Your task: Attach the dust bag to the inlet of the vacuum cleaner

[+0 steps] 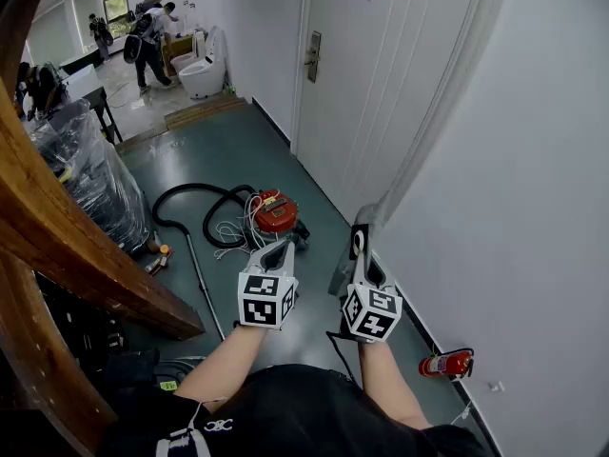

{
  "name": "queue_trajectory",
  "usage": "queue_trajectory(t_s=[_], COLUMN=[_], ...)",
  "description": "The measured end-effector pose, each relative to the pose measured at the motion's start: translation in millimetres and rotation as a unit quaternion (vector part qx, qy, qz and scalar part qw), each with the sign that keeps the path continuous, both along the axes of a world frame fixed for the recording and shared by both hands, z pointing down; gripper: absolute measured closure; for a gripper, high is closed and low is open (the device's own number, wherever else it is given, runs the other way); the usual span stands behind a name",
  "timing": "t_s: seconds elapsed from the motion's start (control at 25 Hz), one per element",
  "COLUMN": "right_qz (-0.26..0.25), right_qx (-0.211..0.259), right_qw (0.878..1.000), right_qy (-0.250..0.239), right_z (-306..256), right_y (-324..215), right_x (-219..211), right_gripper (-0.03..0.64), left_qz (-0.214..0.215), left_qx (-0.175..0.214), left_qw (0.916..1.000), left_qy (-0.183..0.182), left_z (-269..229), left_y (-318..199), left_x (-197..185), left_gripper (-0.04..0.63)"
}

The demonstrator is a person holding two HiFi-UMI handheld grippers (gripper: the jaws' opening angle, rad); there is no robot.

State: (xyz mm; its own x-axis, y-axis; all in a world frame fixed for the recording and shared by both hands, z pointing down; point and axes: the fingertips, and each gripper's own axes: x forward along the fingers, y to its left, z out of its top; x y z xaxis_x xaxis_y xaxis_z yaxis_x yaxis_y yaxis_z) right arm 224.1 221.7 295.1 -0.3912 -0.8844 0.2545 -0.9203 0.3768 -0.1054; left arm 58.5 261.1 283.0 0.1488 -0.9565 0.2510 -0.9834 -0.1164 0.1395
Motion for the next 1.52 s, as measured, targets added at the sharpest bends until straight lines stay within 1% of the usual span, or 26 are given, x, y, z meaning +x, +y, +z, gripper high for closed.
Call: queue_trajectory(t_s=[0.36,0.68,0.84,1.04,1.24,1.4,1.52], right_qz=[-0.011,-0.006,-0.005,-0.005,-0.008,-0.008,-0.008], right_qx=[0.001,-0.007,-0.009,-0.02,-0.027,-0.035,-0.045], right_qw=[1.0,1.0,1.0,0.999,0.999,0.998,0.998], right_qy=[-0.007,-0.015,-0.018,-0.036,-0.045,-0.047,-0.045], right_z=[0,2,5,7,16,28,32], right_y=[-9,-15,-14,-10,-2,6,8], right_x=[1,-4,-13,-27,-45,-59,-65], right_gripper=[0.598,0.598,0.598,0.598,0.598,0.598,0.598], left_qz=[0.006,0.009,0.007,0.009,0.015,0.021,0.022], left_qx=[-0.002,-0.004,-0.009,-0.01,-0.015,-0.024,-0.031], left_qw=[1.0,0.9999,0.9999,0.9999,0.9998,0.9995,0.9992], left_qy=[0.002,0.004,0.003,0.004,0.005,0.004,0.01], left_z=[3,3,7,11,21,34,37], left_y=[-16,-22,-22,-20,-14,-8,-6], left_x=[9,5,-5,-20,-36,-48,-56], left_gripper=[0.598,0.598,0.598,0.598,0.598,0.598,0.598])
